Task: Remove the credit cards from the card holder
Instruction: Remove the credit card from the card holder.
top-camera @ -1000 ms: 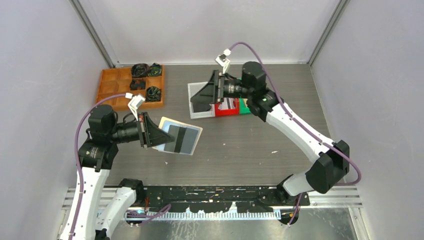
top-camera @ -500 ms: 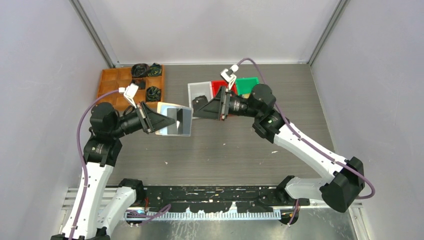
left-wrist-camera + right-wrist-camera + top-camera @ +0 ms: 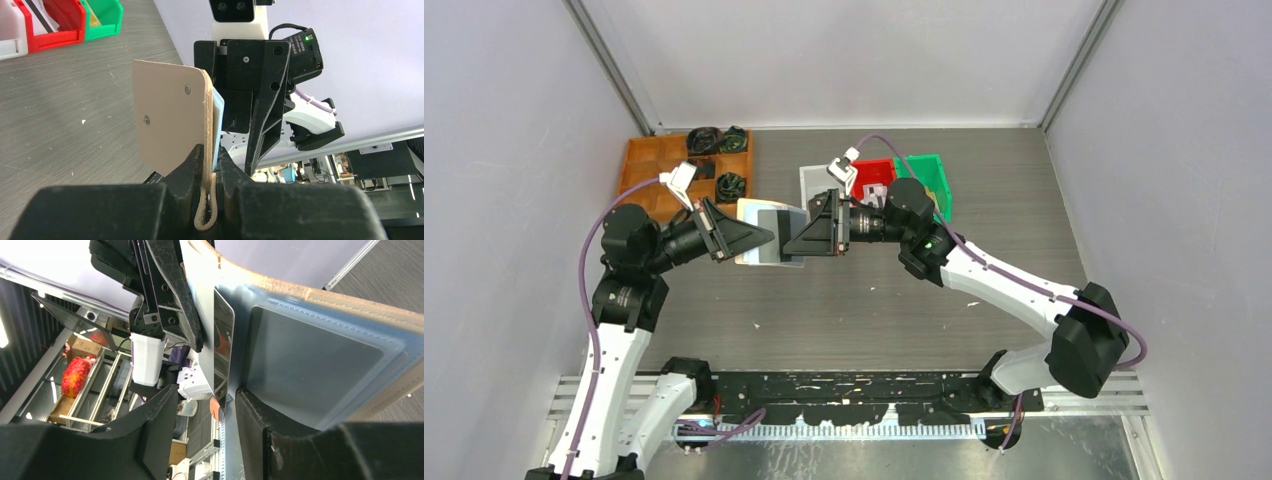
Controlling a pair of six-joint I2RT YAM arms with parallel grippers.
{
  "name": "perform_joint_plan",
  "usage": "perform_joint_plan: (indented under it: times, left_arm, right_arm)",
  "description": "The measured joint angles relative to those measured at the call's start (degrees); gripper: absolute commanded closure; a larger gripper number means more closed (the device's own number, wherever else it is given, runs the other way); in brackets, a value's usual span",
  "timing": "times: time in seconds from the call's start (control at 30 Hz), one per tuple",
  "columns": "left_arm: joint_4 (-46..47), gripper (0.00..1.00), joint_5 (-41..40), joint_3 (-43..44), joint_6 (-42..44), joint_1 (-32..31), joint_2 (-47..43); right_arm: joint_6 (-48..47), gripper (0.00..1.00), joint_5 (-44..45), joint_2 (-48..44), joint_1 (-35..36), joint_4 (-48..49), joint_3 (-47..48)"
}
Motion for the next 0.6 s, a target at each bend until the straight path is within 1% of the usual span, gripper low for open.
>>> perform_joint_plan:
  times: [0.07, 0.17, 0.3, 0.53, 0.6]
  left_arm:
    - [0.09, 1.0, 0.07, 0.0, -0.22, 0.0, -0.17]
    - [0.17, 1.0, 0.46, 0.0, -0.37, 0.0, -0.55]
    - [0.76, 1.0, 0.98, 0.0, -0.98, 0.0, -0.68]
    - [1.49, 1.0, 1.51, 0.0, -1.18, 0.0, -0.85]
    - [1.46, 1.0, 1.53, 0.07, -1.11, 0.0, -0.98]
  right_arm:
    - [0.63, 0.51, -0.07, 0.42, 0.15, 1.29, 0.0]
    - [1.9, 0.55, -0.09, 0.83, 0.33, 3.89, 0.0]
    - [3.45, 0.66, -0.09, 1.42, 0.33, 6.75, 0.02]
    - [5.46, 0.92, 0.13, 2.54, 0.33, 8.7, 0.04]
    - [5.64, 0.97, 0.28, 2.54, 0.31, 8.87, 0.02]
